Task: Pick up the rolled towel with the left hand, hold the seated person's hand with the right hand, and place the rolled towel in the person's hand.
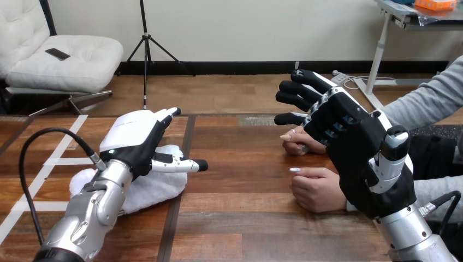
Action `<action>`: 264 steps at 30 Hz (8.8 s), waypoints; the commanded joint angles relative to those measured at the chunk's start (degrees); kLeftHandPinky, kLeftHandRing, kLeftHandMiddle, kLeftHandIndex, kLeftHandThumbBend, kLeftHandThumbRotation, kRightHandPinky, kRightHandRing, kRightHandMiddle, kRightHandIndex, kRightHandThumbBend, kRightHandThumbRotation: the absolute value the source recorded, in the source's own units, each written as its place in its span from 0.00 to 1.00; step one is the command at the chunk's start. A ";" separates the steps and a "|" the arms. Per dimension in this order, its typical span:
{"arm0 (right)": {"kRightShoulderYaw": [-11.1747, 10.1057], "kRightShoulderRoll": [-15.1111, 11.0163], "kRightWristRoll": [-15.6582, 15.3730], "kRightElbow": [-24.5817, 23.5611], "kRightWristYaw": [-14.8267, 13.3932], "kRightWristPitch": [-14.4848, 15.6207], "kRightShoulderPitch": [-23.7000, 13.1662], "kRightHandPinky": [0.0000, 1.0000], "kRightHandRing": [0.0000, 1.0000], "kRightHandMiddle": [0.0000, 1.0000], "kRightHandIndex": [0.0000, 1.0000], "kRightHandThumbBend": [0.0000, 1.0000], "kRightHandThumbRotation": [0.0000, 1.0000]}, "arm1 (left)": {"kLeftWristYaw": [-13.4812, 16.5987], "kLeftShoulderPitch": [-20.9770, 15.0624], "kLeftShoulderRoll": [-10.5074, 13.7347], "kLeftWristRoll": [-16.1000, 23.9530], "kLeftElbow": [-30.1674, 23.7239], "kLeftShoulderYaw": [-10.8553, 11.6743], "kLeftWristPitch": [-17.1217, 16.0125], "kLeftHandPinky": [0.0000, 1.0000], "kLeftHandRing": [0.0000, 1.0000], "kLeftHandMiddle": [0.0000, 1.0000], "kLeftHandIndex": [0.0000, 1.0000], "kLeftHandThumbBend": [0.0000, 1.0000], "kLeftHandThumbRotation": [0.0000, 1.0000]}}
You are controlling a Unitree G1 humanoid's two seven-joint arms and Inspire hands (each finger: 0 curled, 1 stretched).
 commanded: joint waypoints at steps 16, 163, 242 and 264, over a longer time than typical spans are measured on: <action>-1.19 -0.18 0.80 -2.02 -0.12 -0.90 -3.28 0.71 0.84 0.83 0.84 1.00 1.00 | -5.58 -5.76 2.87 2.32 -0.06 -3.33 3.82 0.87 0.90 0.92 0.89 1.00 0.66; -2.18 -1.97 -2.25 1.39 -1.63 0.18 -6.28 0.71 0.86 0.85 0.85 1.00 1.00 | 5.90 8.35 0.44 -12.15 -23.67 6.08 5.97 0.23 0.29 0.37 0.43 0.75 0.00; -2.58 -16.73 -24.95 38.52 -9.23 -21.05 -23.52 0.84 0.88 0.88 0.87 0.99 1.00 | 0.15 23.33 -13.16 -37.24 -47.81 18.03 -17.50 0.25 0.29 0.36 0.41 0.74 0.00; -0.51 -22.47 -32.87 46.63 -14.91 -20.98 -28.73 0.82 0.88 0.87 0.86 1.00 0.92 | -1.65 23.33 -13.89 -37.51 -46.99 18.38 -17.79 0.24 0.28 0.35 0.40 0.75 0.00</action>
